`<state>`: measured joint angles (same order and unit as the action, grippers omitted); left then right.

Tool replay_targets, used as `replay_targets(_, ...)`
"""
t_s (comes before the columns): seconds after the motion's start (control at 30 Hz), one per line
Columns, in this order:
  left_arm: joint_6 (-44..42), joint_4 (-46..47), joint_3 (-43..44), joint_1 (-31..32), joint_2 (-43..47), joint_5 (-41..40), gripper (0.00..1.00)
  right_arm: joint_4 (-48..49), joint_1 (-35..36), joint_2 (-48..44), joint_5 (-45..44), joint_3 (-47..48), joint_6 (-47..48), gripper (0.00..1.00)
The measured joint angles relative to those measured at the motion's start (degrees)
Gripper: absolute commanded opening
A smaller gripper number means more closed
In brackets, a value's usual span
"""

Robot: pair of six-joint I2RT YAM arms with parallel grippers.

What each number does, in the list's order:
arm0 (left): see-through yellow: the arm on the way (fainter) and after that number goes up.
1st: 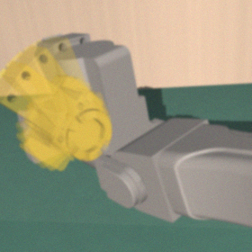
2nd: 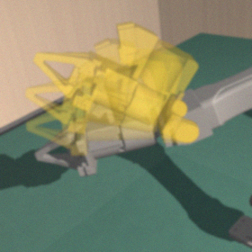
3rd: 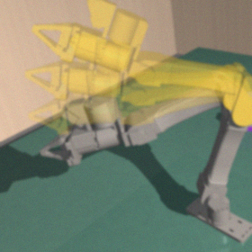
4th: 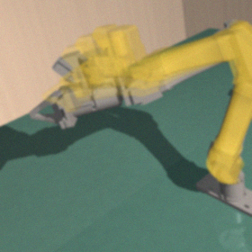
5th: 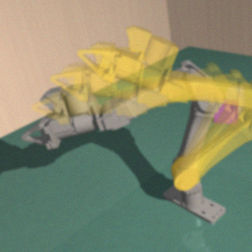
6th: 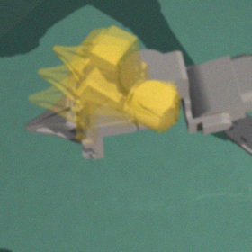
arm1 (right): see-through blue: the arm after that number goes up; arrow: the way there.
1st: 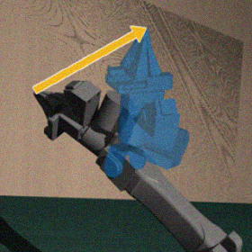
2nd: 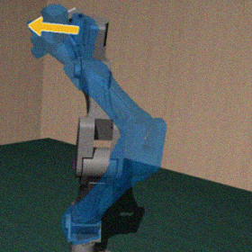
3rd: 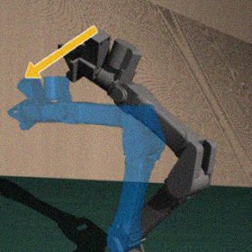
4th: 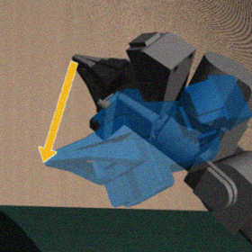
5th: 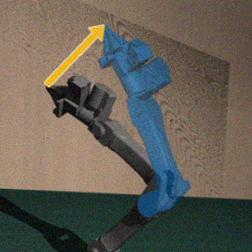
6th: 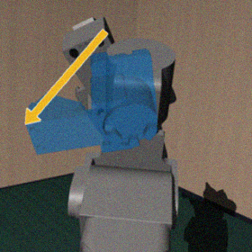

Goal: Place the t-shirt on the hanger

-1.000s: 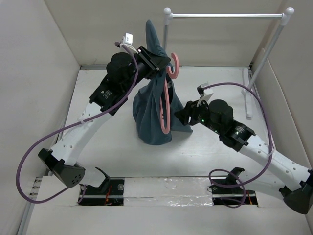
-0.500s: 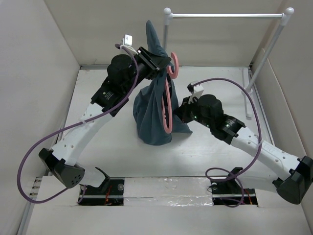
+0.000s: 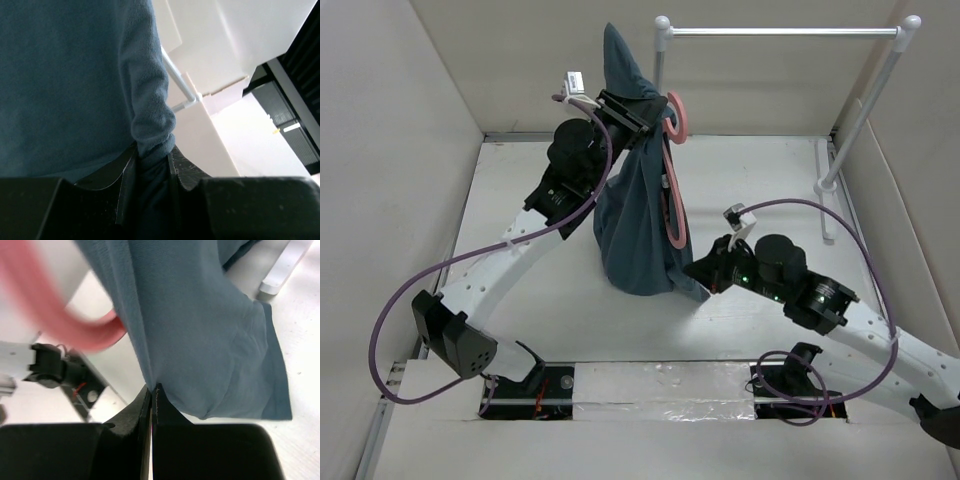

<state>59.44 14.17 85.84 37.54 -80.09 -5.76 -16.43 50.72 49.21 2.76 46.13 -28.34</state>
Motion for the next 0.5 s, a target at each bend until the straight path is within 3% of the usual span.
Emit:
replay_targets(0.2, -1.5, 4.5, 1.1, 0.0, -4.1, -3.9, 0.0, -4.7, 1.2, -6.2, 2.7, -0.1, -4.5, 0.0)
replay_targets(0.5, -4.8, 7.2, 6.2, -0.4, -9.6, -9.5, 0.0, -15.5, 2.3, -6.9, 7.6, 2.6, -8.4, 0.0)
